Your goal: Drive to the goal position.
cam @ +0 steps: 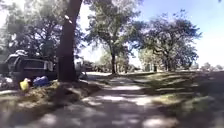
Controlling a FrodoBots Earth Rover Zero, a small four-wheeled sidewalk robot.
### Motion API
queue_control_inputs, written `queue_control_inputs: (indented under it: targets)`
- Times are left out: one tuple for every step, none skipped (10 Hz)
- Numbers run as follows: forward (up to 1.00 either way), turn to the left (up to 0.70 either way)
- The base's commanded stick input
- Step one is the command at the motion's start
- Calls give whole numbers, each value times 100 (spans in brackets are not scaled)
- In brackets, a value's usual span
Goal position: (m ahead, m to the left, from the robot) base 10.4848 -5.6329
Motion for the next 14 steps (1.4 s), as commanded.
queue_control_inputs:
  targets:
    - [85, 0]
    - [85, 0]
    - [85, 0]
    - [85, 0]
    - [85, 0]
    - [85, 0]
    - [85, 0]
    - [85, 0]
    - [85, 0]
    - [85, -13]
    - [85, -34]
    - [85, -34]
    - [85, -34]
    - [85, -34]
